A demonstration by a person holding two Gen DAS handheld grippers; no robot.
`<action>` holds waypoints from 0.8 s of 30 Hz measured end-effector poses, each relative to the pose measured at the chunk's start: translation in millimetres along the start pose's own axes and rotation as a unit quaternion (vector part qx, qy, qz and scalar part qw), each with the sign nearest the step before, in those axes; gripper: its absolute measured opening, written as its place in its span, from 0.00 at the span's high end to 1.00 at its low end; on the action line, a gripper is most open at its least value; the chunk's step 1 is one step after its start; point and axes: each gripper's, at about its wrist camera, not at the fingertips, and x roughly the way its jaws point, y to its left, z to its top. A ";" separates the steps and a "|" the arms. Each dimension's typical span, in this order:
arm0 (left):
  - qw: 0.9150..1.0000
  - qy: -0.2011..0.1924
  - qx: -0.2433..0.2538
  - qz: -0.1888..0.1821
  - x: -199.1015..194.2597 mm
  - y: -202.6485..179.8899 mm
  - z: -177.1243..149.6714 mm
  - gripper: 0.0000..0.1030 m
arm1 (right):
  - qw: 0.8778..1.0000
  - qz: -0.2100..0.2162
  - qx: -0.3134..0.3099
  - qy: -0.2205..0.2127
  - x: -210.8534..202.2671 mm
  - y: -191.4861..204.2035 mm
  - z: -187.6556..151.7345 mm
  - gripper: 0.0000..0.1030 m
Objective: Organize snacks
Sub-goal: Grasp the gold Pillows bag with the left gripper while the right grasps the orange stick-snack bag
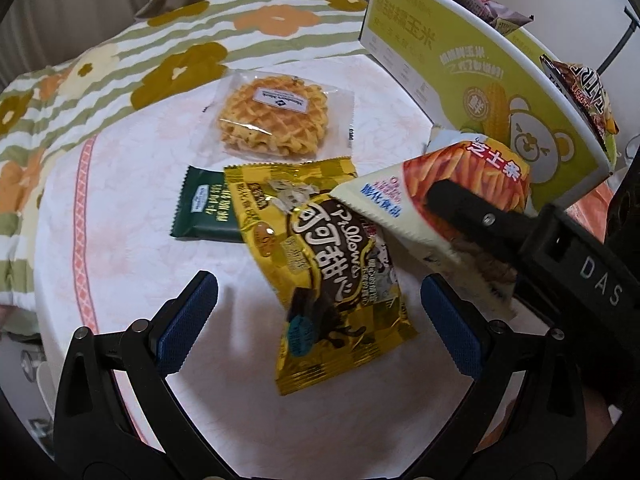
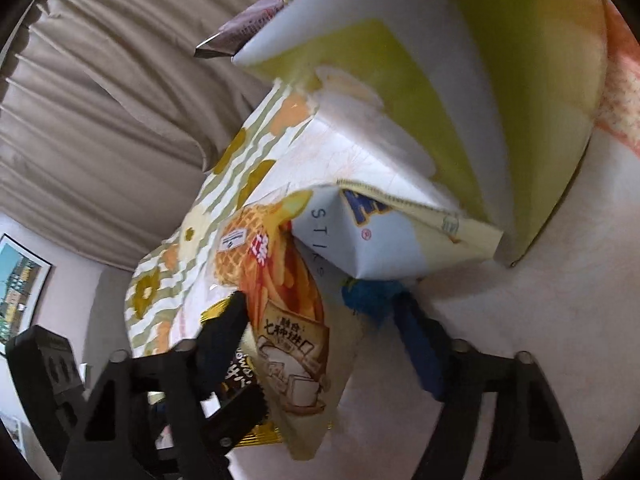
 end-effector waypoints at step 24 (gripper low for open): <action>1.000 0.002 0.014 0.013 14.1 -14.1 3.6 0.48 | 0.999 0.041 0.013 0.007 -7.8 -1.7 1.5 0.50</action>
